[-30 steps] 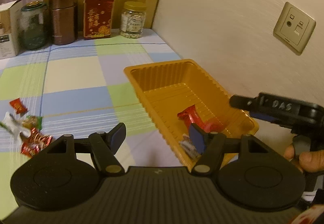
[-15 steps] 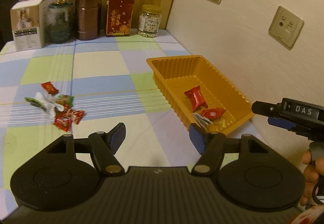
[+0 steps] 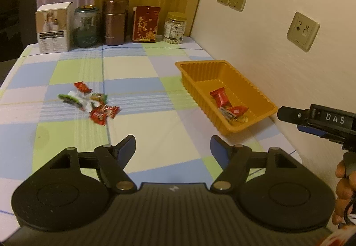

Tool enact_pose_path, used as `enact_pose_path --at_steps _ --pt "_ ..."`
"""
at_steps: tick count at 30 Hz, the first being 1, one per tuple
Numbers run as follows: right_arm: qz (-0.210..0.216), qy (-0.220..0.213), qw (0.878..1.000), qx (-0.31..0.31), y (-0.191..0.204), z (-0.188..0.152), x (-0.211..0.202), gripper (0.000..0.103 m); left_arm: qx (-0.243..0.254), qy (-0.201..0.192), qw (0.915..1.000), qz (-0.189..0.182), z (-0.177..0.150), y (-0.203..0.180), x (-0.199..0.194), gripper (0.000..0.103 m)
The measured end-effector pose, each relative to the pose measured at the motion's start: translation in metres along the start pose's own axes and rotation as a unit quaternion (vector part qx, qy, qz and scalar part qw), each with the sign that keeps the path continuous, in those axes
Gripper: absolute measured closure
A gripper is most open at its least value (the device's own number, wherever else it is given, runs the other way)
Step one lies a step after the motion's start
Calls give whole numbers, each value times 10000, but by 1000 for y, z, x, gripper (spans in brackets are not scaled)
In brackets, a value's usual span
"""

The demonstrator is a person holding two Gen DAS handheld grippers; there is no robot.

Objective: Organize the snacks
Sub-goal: 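Withdraw both tools from the tray back toward the remaining snacks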

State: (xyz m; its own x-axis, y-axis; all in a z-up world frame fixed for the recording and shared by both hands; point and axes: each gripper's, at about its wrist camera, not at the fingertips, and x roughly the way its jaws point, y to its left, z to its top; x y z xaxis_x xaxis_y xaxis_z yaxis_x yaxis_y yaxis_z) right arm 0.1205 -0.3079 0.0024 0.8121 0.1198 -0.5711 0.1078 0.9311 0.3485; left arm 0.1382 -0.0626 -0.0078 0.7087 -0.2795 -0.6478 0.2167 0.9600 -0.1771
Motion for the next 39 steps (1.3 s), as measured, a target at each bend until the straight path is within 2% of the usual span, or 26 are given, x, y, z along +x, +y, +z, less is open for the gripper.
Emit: enact_pose_path --at_steps 10,22,31,36,39 --pt "157 129 9994 -278 30 -19 -1 36 -173 -59 9989 426 -14 39 -22 32" --pt "265 196 9985 -441 49 -24 4 36 -379 -77 9974 615 -19 66 -24 32" --pt "465 334 9955 -756 67 -25 30 36 -373 -38 9966 732 -16 89 -9 32" --pt "599 404 9922 -1014 82 -24 58 36 -294 -42 9966 763 -9 106 11 32" --pt "689 473 9907 -1072 87 -21 80 36 -250 -30 9976 645 -5 118 30 33"
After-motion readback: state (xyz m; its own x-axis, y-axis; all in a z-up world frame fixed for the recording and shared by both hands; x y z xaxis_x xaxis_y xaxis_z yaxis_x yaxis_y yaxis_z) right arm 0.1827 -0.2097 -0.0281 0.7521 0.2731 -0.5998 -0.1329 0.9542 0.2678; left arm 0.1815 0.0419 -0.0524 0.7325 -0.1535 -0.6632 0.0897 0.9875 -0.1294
